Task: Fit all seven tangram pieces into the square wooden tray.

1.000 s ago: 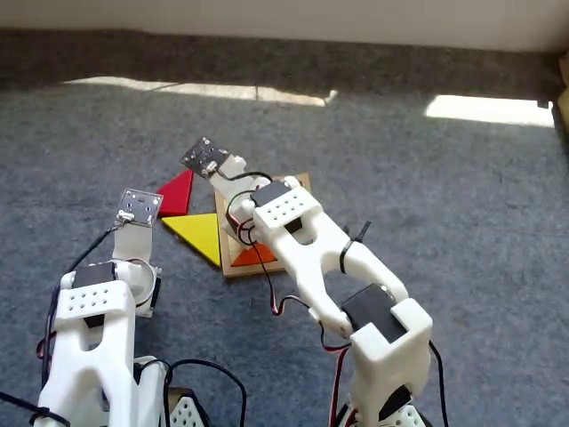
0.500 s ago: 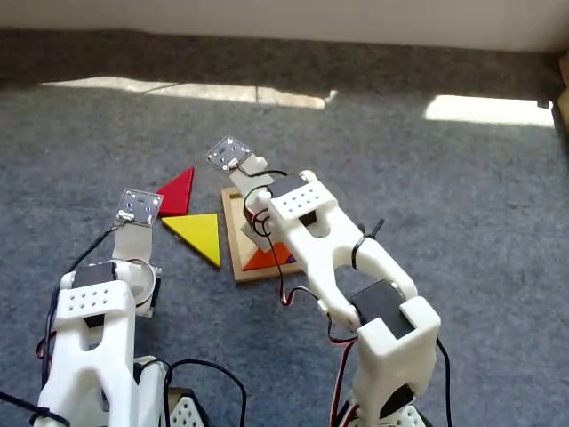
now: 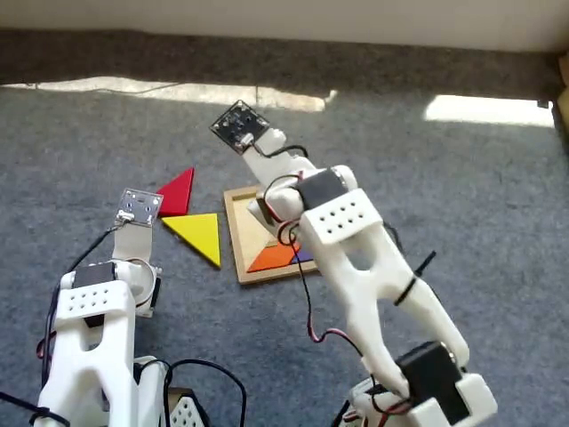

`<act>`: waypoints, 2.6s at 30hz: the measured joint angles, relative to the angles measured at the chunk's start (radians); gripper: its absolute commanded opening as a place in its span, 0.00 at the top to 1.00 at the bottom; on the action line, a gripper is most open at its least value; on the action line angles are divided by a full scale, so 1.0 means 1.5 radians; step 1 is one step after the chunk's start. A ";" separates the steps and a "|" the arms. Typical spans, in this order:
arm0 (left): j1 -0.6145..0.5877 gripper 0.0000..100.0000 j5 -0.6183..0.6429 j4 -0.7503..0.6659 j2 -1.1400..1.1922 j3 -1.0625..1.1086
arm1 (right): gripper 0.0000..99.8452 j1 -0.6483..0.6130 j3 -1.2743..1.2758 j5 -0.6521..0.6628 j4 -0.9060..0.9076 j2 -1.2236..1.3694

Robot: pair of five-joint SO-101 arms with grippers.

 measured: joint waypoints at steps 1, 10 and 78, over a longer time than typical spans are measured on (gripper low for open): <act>0.000 0.93 0.000 0.000 0.000 0.000 | 0.96 0.006 0.020 0.000 0.014 -0.031; 0.000 0.93 0.000 0.000 0.000 0.000 | 0.96 0.093 0.313 0.000 0.038 -0.322; 0.221 0.72 0.396 0.353 0.830 -0.927 | 0.95 0.332 0.931 -0.219 0.020 -1.063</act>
